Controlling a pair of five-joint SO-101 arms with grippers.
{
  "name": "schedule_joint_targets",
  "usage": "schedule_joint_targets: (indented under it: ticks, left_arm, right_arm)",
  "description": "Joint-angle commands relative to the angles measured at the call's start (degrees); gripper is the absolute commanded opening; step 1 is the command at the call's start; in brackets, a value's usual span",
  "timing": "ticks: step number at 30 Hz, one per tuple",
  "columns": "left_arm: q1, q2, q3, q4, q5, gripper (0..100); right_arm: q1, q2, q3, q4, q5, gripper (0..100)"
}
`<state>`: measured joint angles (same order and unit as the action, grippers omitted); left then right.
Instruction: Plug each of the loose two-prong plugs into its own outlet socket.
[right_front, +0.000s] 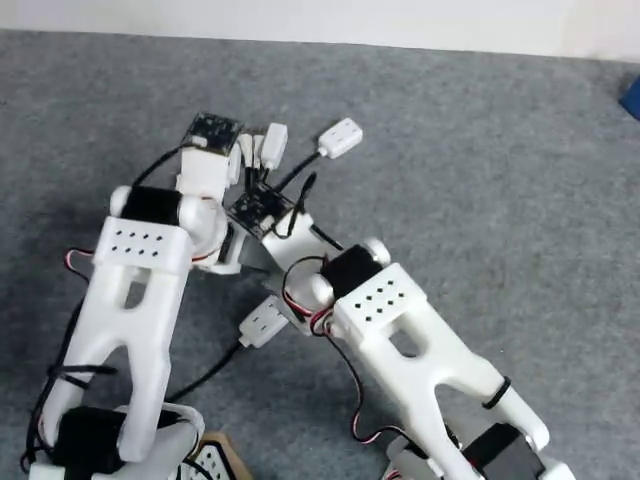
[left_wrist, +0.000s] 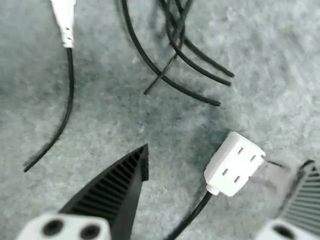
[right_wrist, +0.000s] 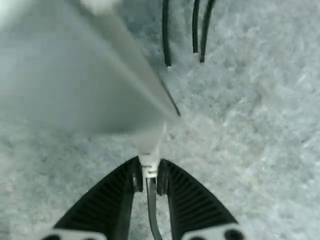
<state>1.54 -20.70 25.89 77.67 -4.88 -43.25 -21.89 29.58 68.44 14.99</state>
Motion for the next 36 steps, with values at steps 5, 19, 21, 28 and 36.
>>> schedule_joint_targets:
  ticks: [5, 19, 21, 28, 36]
  left_arm:
    - [1.01, -0.48, 5.14, -5.54, 0.62, 43]
    - [-14.02, -0.4, 0.75, -8.18, 3.96, 43]
    - [-16.31, -0.13, 1.27, -8.26, 4.04, 43]
    - [-19.74, -0.48, 7.52, -13.54, 5.54, 43]
    - [-20.26, -0.48, 10.51, -17.41, 7.21, 43]
  right_arm:
    - [-1.27, -1.63, -17.89, 10.51, -0.26, 0.8]
    - [-1.63, -1.45, -16.4, 15.96, 3.69, 0.8]
    - [-1.63, 0.04, -15.87, 15.69, 5.19, 0.8]
    - [-1.8, 10.33, -19.12, 14.55, 8.35, 0.8]
    - [-6.29, 17.63, -25.63, 14.55, -15.3, 0.8]
